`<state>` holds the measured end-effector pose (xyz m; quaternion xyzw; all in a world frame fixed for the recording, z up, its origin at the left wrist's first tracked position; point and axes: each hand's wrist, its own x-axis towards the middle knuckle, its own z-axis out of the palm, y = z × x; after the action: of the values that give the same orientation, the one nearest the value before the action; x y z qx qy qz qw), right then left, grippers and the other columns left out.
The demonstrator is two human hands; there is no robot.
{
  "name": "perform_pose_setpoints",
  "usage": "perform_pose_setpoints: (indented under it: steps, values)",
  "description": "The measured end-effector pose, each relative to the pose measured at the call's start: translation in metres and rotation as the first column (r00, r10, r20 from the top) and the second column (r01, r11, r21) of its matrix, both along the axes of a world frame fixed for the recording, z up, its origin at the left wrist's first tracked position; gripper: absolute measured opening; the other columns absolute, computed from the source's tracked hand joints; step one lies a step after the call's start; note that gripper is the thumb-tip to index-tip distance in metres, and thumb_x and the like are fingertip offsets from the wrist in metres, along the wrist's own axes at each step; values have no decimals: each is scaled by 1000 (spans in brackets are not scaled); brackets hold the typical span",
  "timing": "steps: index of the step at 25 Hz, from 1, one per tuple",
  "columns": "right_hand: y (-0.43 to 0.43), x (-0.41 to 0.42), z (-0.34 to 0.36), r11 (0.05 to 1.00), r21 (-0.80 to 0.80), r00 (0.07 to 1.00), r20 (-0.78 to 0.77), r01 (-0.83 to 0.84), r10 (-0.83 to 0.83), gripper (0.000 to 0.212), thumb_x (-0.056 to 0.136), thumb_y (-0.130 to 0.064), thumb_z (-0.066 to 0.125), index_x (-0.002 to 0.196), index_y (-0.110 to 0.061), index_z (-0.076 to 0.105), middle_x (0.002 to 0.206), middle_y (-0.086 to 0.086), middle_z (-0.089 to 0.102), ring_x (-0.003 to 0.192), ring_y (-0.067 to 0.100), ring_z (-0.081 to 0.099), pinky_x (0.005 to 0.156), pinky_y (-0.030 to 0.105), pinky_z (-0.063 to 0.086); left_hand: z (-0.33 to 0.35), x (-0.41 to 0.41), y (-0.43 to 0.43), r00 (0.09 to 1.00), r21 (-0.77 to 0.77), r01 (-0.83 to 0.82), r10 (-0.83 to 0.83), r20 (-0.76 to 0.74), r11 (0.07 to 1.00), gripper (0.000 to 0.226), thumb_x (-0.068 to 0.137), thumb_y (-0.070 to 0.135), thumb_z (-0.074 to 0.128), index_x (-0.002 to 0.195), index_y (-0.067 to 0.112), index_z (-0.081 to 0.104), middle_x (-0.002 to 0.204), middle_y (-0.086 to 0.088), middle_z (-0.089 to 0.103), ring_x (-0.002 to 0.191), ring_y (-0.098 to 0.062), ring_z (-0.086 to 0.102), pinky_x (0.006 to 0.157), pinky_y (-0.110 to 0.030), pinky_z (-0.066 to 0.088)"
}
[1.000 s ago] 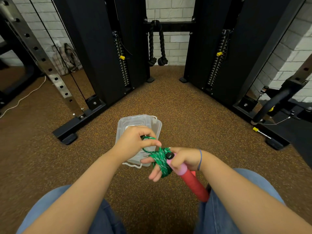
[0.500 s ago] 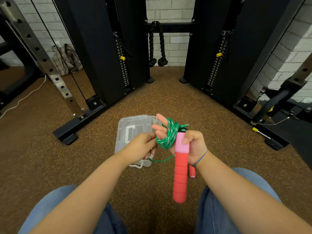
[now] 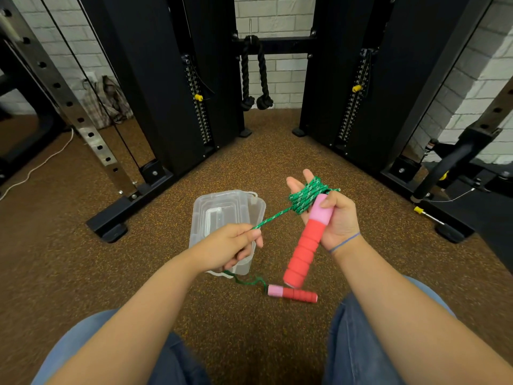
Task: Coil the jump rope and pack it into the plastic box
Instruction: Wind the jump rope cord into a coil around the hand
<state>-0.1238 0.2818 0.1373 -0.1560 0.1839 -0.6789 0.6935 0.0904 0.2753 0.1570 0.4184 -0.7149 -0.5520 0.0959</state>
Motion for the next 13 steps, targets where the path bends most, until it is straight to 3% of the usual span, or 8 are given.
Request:
perform_pose_setpoints:
  steps: [8,13]
  values:
    - [1,-2,-2,996,87,993,-117,18,-8,113,18,-6,74,128,-7,49,106,23,70,102,26,68,92,37,50,8,0,5,998,-60,2,-5,-56,998,28,97,27,40,83,12,60,43,7,39,33,-7,30,36,-17,28]
    - [3,2,-3,987,163,976,-211,-15,49,94,46,5,42,139,-6,38,118,23,60,95,23,70,90,30,52,9,1,7,996,-81,-12,5,-86,997,27,96,27,42,80,16,61,43,8,37,35,-5,28,39,-21,26]
